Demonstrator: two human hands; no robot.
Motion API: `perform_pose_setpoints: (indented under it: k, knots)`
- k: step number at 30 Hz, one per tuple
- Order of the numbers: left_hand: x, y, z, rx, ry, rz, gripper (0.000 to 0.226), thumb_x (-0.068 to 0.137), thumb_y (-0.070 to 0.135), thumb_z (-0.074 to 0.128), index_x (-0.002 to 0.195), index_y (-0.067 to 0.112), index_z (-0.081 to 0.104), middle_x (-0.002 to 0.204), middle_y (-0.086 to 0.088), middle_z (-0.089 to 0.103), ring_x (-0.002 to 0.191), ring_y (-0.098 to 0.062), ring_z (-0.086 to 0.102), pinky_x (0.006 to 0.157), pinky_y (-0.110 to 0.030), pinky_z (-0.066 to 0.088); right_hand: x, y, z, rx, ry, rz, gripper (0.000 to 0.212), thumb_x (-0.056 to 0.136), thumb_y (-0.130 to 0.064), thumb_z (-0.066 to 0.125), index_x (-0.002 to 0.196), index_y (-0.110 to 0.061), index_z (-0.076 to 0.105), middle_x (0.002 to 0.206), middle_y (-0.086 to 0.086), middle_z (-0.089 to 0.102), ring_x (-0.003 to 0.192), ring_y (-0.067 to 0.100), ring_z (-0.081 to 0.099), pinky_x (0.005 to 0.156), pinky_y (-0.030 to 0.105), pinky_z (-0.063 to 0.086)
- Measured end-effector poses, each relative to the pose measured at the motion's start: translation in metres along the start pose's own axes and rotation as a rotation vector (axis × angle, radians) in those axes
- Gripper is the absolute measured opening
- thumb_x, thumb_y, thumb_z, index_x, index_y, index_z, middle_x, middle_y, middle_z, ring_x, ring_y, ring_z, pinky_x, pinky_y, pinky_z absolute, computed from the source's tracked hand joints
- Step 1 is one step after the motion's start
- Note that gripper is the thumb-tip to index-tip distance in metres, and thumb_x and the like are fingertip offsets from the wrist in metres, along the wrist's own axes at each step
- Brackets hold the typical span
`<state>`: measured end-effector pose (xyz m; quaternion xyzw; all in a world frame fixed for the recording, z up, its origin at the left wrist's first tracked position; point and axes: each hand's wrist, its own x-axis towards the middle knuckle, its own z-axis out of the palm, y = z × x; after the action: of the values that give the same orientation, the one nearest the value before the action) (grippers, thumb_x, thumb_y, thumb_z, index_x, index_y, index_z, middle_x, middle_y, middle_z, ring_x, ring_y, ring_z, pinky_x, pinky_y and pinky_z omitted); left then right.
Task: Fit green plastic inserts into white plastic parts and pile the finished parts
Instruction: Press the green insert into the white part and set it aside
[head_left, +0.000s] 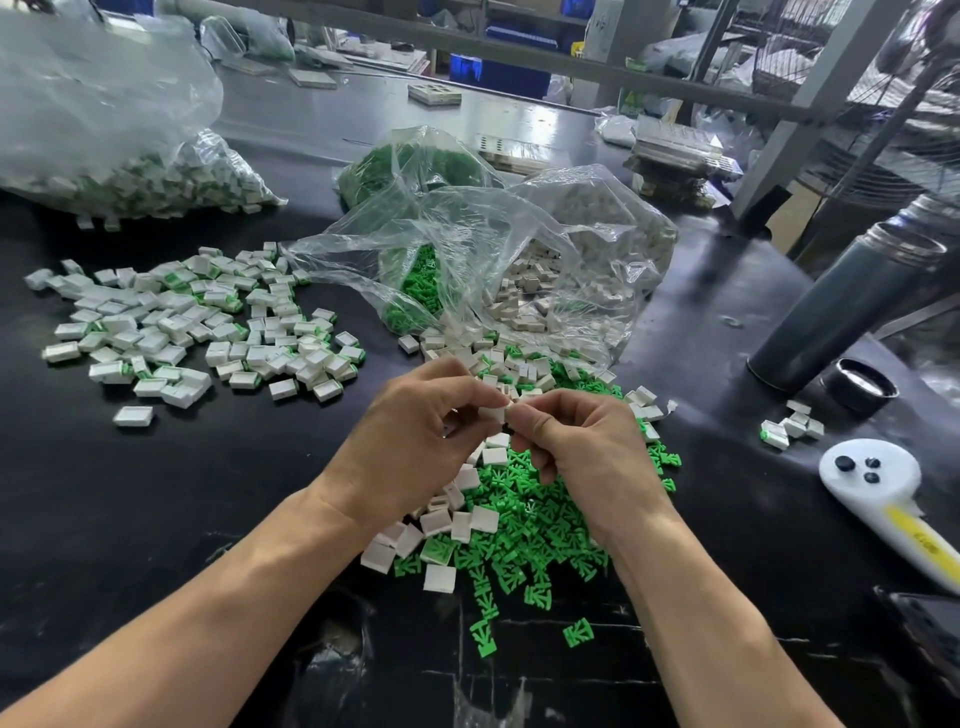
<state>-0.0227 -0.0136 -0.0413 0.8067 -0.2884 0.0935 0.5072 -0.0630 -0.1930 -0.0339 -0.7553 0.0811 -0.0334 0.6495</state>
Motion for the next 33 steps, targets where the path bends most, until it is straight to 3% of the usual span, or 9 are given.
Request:
perform_pose_setpoints:
  k: [6, 12, 18, 24, 29, 33]
  knots:
    - [-0.001, 0.003, 0.003, 0.016, 0.049, 0.052, 0.017, 0.086, 0.010, 0.082, 0.102, 0.014, 0.080, 0.090, 0.003, 0.066, 0.077, -0.015, 0.068, 0.071, -0.036, 0.057, -0.005, -0.004, 0.005, 0.075, 0.044, 0.010, 0.012, 0.090, -0.022, 0.080, 0.078, -0.018, 0.079, 0.067, 0.002, 0.071, 0.054, 0.009, 0.054, 0.049, 0.022, 0.045]
    - [-0.001, 0.003, 0.007, -0.020, 0.119, -0.020, 0.014, 0.089, 0.015, 0.080, 0.102, 0.020, 0.078, 0.093, 0.012, 0.065, 0.081, -0.010, 0.070, 0.074, -0.033, 0.059, -0.010, -0.008, 0.015, 0.069, 0.119, -0.038, 0.012, 0.089, -0.024, 0.080, 0.079, -0.017, 0.081, 0.071, 0.008, 0.074, 0.055, 0.014, 0.052, 0.048, 0.025, 0.042]
    - [-0.002, 0.011, 0.007, -0.215, 0.105, -0.166, 0.017, 0.087, 0.015, 0.080, 0.102, 0.023, 0.077, 0.097, 0.009, 0.069, 0.082, -0.011, 0.069, 0.074, -0.039, 0.061, -0.007, -0.013, 0.012, 0.075, 0.147, -0.019, 0.040, 0.104, -0.043, 0.057, 0.085, -0.014, 0.076, 0.073, 0.006, 0.073, 0.056, 0.014, 0.054, 0.046, 0.027, 0.042]
    - [0.000, 0.017, 0.005, -0.295, 0.049, -0.156, 0.016, 0.091, 0.013, 0.074, 0.106, 0.018, 0.079, 0.114, 0.003, 0.067, 0.095, -0.009, 0.068, 0.084, -0.026, 0.056, -0.011, -0.015, 0.022, 0.126, 0.008, -0.012, 0.068, 0.105, -0.063, 0.034, 0.076, -0.015, 0.074, 0.075, 0.013, 0.073, 0.057, 0.023, 0.054, 0.042, 0.028, 0.037]
    - [0.000, 0.019, 0.004, -0.310, 0.031, -0.155, 0.016, 0.096, 0.011, 0.067, 0.107, 0.012, 0.078, 0.117, 0.001, 0.067, 0.115, -0.009, 0.064, 0.103, -0.036, 0.052, -0.015, -0.016, 0.028, 0.099, -0.049, -0.017, 0.069, 0.103, -0.066, 0.032, 0.069, -0.021, 0.071, 0.061, 0.003, 0.065, 0.049, 0.013, 0.050, 0.040, 0.022, 0.035]
    - [-0.001, 0.020, 0.006, -0.309, 0.030, -0.186, 0.015, 0.096, 0.014, 0.068, 0.109, 0.015, 0.076, 0.114, 0.000, 0.068, 0.105, -0.015, 0.068, 0.098, -0.045, 0.054, -0.016, -0.018, 0.033, 0.091, -0.008, -0.034, 0.067, 0.102, -0.065, 0.033, 0.061, -0.028, 0.069, 0.056, 0.001, 0.057, 0.046, 0.010, 0.047, 0.040, 0.020, 0.035]
